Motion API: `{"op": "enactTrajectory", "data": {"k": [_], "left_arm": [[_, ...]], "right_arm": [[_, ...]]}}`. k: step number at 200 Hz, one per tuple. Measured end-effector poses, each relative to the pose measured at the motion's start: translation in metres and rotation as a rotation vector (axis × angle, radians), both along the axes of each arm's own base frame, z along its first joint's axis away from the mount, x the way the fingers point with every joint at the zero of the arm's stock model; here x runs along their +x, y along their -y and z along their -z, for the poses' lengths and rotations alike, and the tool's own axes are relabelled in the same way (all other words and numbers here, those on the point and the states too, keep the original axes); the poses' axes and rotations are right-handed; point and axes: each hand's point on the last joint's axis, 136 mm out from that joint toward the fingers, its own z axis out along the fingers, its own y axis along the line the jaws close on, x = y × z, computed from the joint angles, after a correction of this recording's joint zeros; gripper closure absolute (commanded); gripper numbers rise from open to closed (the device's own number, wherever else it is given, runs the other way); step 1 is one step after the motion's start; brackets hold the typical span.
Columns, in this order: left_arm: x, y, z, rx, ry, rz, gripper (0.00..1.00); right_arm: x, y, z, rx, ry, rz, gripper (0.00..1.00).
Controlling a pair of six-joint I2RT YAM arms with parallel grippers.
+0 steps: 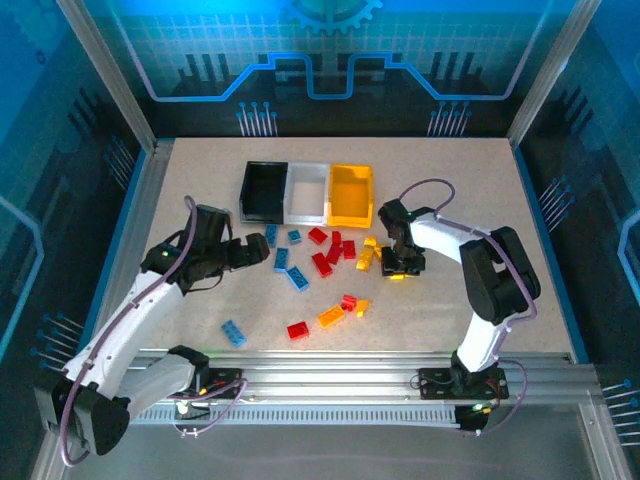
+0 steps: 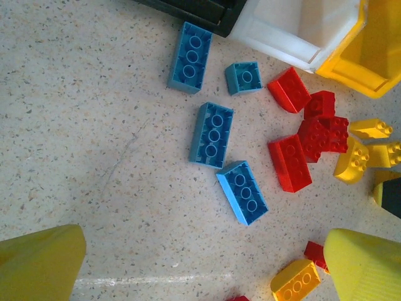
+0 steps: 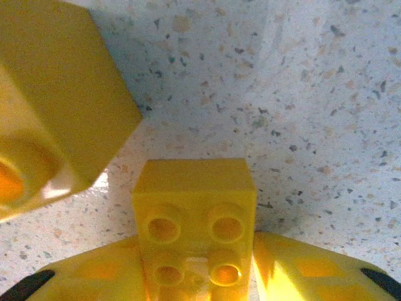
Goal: Sort the legos into containers by color
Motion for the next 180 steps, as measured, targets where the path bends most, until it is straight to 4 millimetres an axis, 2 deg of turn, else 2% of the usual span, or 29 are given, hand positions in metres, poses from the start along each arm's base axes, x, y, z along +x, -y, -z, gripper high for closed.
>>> {"op": "enactTrajectory", "data": {"k": [78,140,180], "left_arm": [[0.005,0.002,0.012,0.014,-0.046,0.000,0.01],[0.008,0.003,0.009,0.005,-0.027,-0.003,0.01],[0.007,0.002,0.005,0.001,-0.012,-0.003,0.01]], "right_arm": [[0.001,0.003,0.000,-0.004,-0.002,0.011,0.51],[0.000,0.006,0.000,-0.003,-0.007,0.016,0.42],[0.000,0.006,0.000,-0.006,-0.008,0.016,0.45]]}}
